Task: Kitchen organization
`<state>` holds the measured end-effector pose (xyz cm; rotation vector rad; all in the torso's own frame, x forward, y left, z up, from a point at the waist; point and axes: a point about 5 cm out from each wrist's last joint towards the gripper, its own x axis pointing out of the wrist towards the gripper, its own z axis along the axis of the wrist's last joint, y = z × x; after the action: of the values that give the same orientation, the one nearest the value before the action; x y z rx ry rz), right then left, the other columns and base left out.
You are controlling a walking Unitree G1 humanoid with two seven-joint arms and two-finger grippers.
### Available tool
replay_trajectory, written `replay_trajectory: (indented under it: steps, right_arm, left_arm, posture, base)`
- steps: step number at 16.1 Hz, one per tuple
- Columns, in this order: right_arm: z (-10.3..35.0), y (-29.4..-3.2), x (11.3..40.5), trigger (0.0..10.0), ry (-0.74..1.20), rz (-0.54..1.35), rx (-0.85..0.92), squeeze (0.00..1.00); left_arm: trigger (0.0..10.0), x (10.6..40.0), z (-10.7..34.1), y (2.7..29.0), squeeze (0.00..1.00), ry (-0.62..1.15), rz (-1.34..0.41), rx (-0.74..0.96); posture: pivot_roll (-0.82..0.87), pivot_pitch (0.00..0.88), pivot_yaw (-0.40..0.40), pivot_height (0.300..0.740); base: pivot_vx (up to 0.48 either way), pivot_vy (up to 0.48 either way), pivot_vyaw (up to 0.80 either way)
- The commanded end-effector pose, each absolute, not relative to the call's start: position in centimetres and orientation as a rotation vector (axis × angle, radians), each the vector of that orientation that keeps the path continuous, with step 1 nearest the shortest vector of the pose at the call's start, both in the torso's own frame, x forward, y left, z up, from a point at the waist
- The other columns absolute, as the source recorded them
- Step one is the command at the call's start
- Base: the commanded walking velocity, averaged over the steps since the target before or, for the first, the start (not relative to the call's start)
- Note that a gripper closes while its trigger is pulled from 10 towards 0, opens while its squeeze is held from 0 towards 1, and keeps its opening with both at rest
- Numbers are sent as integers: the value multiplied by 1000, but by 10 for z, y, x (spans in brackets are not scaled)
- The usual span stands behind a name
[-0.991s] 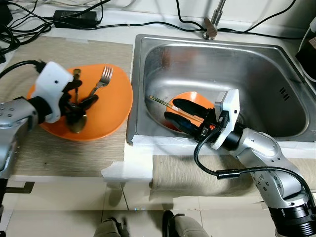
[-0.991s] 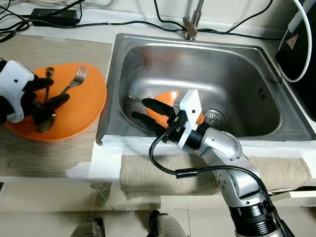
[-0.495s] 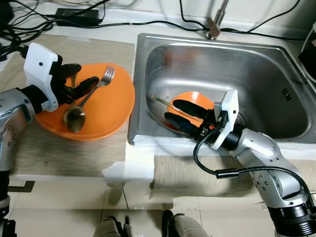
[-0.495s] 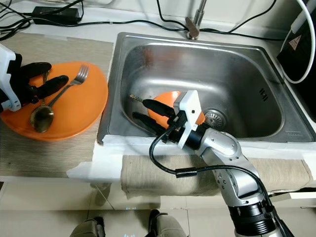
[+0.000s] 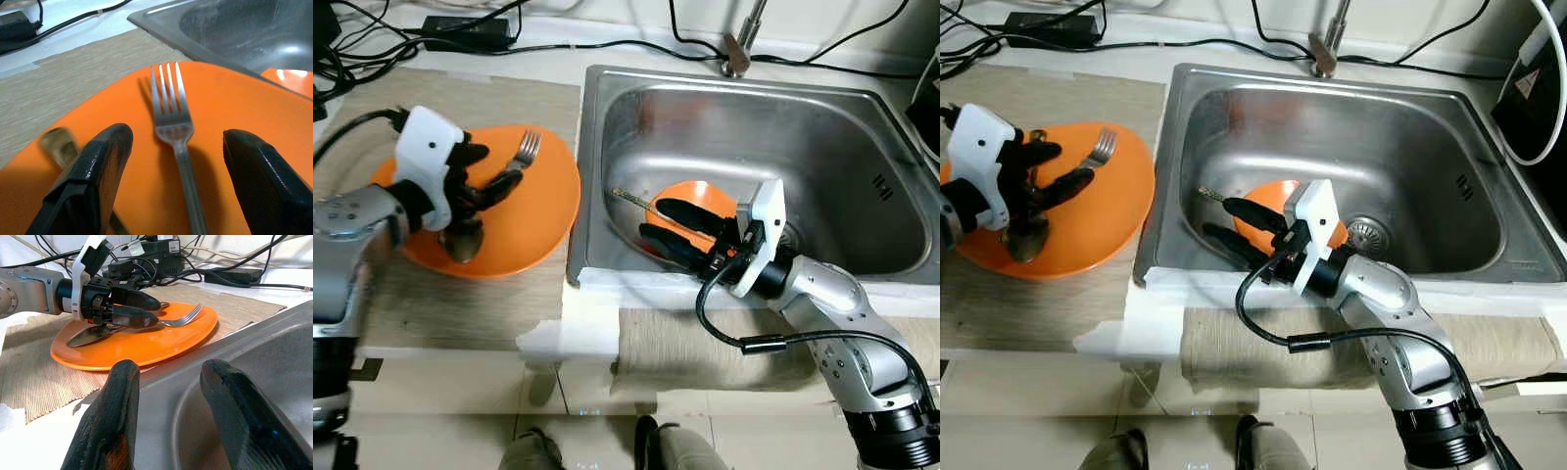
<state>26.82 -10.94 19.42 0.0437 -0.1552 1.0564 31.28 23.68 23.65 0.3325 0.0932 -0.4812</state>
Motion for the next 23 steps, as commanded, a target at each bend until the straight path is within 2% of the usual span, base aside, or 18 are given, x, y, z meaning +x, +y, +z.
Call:
replay_trajectory:
  steps: [1,6,9,12,15,16,17,18,23]
  right_arm:
    - [193,-112,267,10000,-149,1052,34,0]
    - [192,-111,266,10000,-138,1066,22,0]
    - [191,-111,266,10000,-130,1076,5,0]
    - [191,-113,267,10000,-124,1079,-10,0]
    - [191,-113,267,10000,-121,1080,-17,0]
    - [191,-114,267,10000,-119,1082,-26,0]
    - [191,-114,268,10000,-119,1082,-29,0]
    - [192,-115,268,10000,-119,1083,-33,0]
    - [192,-115,268,10000,-122,1097,-30,0]
  left_arm:
    - [10000,314,226,234,0,147,-503,322]
    - [10000,313,221,234,0,210,-563,364]
    - [10000,308,214,234,0,315,-628,420]
    - [10000,315,214,244,0,406,-543,494]
    - [10000,318,214,247,0,441,-509,461]
    - [4941,320,215,247,0,453,-506,449]
    - [3020,320,215,247,0,455,-513,441]
    - [0,320,215,244,0,462,-529,429]
    - [0,320,215,241,0,460,-536,397]
  posture:
    - [-120,203,-78,740]
    - [-116,205,-77,740]
    - [-115,205,-79,740]
    - [-117,205,-77,740]
    - [-117,204,-78,740]
    - [-118,204,-77,740]
    - [-118,204,-77,740]
    - [-120,205,-77,740]
    - [-121,204,-77,740]
  base:
    - [0,0,0]
    - [0,0,0]
    - [0,0,0]
    - [0,0,0]
    - [0,0,0]
    - [0,0,0]
    - [0,0,0]
    - [0,0,0]
    - [0,0,0]
